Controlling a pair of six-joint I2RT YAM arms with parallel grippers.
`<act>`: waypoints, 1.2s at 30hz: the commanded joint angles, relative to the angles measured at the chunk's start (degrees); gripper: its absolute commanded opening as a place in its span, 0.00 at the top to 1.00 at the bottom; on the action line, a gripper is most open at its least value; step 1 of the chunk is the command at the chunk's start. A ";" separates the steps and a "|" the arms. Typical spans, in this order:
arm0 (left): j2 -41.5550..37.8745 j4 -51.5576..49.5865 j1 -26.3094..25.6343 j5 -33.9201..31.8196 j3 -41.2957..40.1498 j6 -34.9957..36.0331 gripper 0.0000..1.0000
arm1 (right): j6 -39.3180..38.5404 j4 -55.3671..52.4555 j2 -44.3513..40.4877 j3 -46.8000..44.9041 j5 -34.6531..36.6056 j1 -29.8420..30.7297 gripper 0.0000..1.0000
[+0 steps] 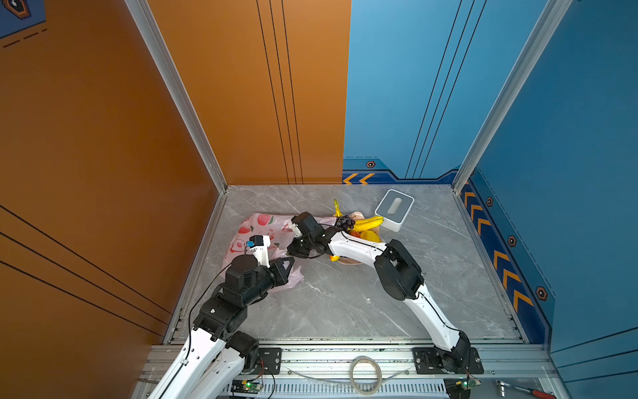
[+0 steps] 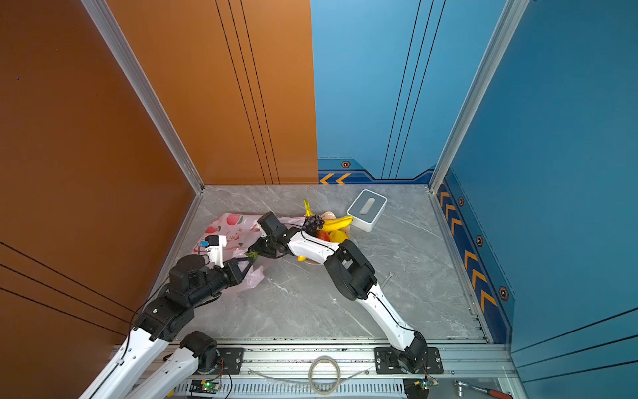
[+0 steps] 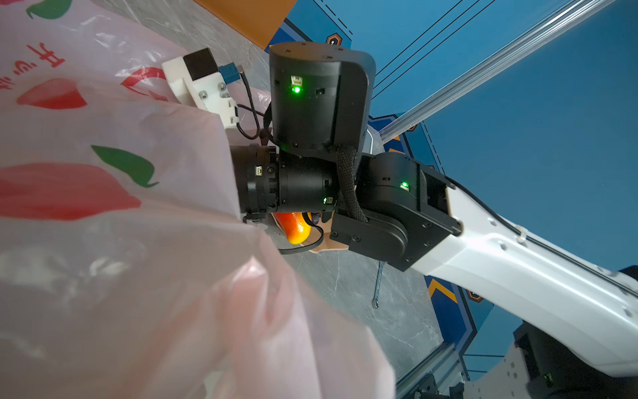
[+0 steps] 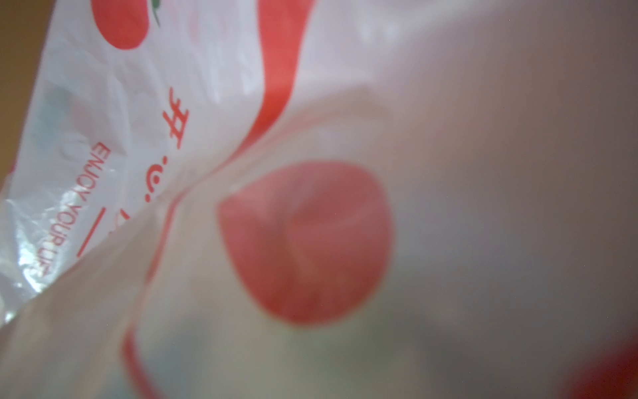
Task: Place the fruits into the plastic bag
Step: Place the fruit in the plastic bag.
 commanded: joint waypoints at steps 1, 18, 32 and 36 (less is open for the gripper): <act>-0.80 -0.21 -0.20 -0.61 -0.70 -0.09 1.00 | -1.40 -0.13 -0.99 1.36 0.75 0.59 0.08; -2.61 -0.24 0.06 -1.31 -2.93 -1.32 1.00 | -6.17 -0.20 -12.95 -4.41 4.50 -0.79 0.08; -1.83 -0.21 0.24 -1.92 -2.49 -1.32 1.00 | -10.06 -7.95 -23.69 -6.72 9.25 -3.98 0.08; -0.82 0.41 0.24 -1.94 -2.10 -1.24 1.00 | -13.06 -14.63 -27.75 -6.54 11.40 -4.45 0.08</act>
